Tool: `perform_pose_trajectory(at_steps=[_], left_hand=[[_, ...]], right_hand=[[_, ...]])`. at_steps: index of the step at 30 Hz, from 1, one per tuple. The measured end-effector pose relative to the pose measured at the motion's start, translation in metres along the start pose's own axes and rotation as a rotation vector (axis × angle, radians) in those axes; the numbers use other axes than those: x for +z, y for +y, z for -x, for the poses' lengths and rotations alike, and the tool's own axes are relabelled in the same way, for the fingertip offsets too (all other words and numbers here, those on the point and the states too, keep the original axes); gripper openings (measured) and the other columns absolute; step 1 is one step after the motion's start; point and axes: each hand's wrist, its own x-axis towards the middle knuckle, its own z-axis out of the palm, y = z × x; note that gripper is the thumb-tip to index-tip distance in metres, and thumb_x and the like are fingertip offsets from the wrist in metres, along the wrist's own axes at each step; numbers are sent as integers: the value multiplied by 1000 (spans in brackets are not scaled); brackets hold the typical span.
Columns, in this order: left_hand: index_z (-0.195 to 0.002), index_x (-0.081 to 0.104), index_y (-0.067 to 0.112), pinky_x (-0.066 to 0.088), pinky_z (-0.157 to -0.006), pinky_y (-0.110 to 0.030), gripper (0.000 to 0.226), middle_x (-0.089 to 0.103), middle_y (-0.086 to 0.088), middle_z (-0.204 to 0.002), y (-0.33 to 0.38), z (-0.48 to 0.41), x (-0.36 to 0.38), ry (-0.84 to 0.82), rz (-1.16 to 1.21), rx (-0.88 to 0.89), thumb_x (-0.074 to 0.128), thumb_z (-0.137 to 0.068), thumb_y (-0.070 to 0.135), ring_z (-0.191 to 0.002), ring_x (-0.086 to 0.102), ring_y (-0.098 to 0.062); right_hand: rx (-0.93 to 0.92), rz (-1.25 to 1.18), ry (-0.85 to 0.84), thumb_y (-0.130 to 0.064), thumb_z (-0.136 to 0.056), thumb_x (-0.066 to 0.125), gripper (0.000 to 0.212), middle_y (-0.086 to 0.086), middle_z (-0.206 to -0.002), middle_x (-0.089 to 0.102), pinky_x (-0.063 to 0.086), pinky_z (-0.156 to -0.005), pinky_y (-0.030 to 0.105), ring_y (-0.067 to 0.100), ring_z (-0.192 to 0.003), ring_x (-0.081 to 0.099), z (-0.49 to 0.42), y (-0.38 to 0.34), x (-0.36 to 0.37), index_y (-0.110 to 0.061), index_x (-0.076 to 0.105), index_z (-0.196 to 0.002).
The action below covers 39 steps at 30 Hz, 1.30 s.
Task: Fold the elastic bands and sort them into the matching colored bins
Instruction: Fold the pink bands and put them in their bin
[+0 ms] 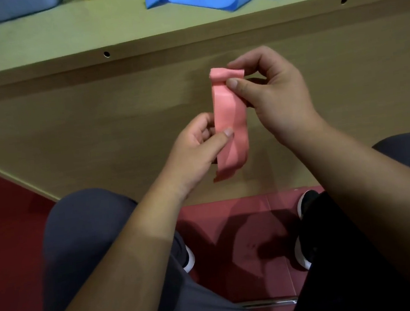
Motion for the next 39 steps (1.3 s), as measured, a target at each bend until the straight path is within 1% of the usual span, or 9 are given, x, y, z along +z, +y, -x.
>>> perform_pose_trajectory(at_steps=[5,9,14,19,25,27,30,35,39], left_hand=[[-115,66,17,55,-69,-30,20,73,9,-85,7,-5,1,48,-45,0,63,-106,35,-77,70,-9],[-96,66,31,52,-68,-44,24,66,15,-75,11,-15,-4,120,-222,79,62,-100,55,-70,62,-9],[-93,65,22,54,-71,-51,29,59,13,-72,16,-20,-8,204,-313,191,60,-104,48,-69,54,-7],[-91,62,20,50,-69,-49,33,60,-3,-76,14,-22,-8,188,-416,213,56,-105,49,-70,53,-12],[-101,67,12,55,-77,-57,41,69,-15,-92,7,-25,-9,158,-389,179,53,-104,49,-84,65,-33],[-103,67,9,55,-75,-54,39,68,-17,-90,6,-25,-9,146,-337,173,54,-104,46,-77,61,-24],[-106,72,16,48,-71,-39,25,67,7,-82,8,-23,-13,99,-232,154,53,-107,33,-77,59,-10],[-115,71,2,45,-74,-36,31,68,-9,-94,11,-20,-21,22,-101,109,53,-111,28,-83,60,-20],[-110,71,2,47,-63,-23,28,68,5,-80,11,-18,-20,-6,-29,90,51,-112,21,-70,60,-7]], right_hand=[[-19,-12,-28,-9,-91,80,18,-7,-99,74,61,-81,43,21,-93,71,0,0,2,-21,73,-103],[-31,-29,-53,-7,-91,79,19,-7,-98,73,59,-81,37,16,-92,71,2,0,4,-21,73,-103],[-36,-51,-38,-6,-90,80,23,-6,-95,74,60,-79,37,14,-88,70,4,-2,7,-26,73,-100],[-34,-18,-4,-10,-89,82,22,1,-95,75,58,-79,40,15,-86,68,3,1,11,-26,73,-100],[-36,16,1,-12,-89,83,20,-6,-92,73,59,-80,37,11,-87,67,3,5,12,-23,73,-103],[-42,24,-7,-12,-89,83,20,-4,-91,73,58,-78,35,11,-86,67,3,5,11,-24,74,-102],[-42,10,-27,-10,-89,83,20,10,-94,74,59,-74,38,18,-84,67,2,3,9,-24,74,-102],[-8,-66,-61,-4,-89,82,21,21,-99,74,58,-67,36,20,-81,67,5,-3,3,-22,74,-95],[-19,-102,-82,4,-80,82,25,19,-96,74,57,-80,41,23,-89,66,7,0,1,-18,74,-88]])
